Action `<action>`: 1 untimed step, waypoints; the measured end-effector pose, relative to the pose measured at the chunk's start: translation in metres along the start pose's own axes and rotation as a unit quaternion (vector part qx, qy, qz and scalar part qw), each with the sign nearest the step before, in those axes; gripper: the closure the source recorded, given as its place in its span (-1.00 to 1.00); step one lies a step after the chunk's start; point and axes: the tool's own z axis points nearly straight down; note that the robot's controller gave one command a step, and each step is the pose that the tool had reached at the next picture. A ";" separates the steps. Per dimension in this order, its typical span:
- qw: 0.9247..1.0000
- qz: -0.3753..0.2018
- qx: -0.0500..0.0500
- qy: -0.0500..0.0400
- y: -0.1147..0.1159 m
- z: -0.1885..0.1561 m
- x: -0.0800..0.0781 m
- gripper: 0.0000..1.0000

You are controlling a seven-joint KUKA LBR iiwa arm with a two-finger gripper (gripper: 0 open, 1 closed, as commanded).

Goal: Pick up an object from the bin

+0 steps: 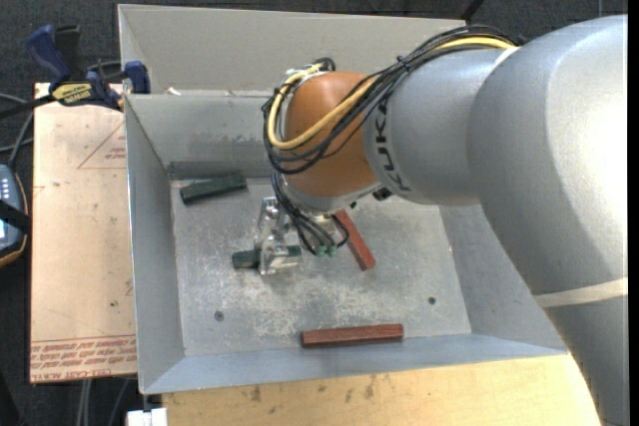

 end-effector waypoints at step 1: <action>1.000 0.000 0.000 0.000 0.000 0.000 0.000 1.00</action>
Offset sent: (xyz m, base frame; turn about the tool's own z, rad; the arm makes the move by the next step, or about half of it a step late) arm 0.0159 0.0081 0.1375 0.0263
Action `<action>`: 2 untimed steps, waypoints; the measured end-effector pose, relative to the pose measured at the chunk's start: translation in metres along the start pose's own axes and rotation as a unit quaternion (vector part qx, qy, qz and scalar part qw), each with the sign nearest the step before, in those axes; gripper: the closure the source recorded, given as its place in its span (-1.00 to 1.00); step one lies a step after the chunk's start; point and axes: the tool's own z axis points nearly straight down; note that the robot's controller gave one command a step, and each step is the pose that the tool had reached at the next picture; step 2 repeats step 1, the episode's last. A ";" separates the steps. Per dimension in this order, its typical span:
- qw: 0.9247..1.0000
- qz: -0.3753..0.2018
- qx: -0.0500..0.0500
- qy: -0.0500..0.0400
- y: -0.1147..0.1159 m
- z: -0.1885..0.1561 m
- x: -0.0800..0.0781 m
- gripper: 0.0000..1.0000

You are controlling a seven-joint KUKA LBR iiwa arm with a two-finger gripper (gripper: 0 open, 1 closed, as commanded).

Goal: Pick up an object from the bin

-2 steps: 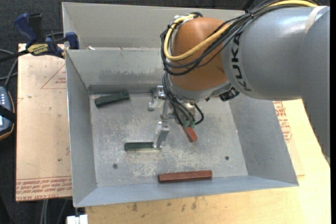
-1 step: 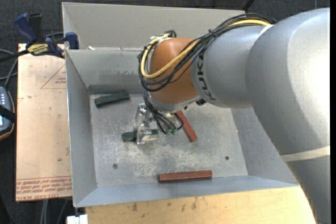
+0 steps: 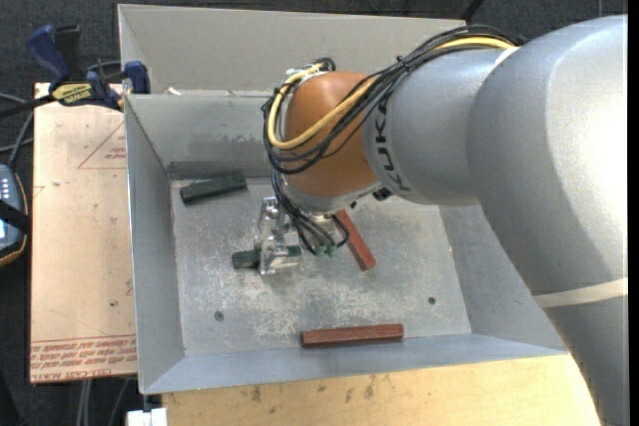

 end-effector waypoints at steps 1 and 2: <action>1.000 0.013 0.001 0.003 0.007 -0.138 -0.019 1.00; 1.000 0.013 0.001 0.003 0.007 -0.138 -0.019 1.00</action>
Offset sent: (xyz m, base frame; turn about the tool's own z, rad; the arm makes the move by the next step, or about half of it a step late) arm 0.0000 0.0000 0.0000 0.0000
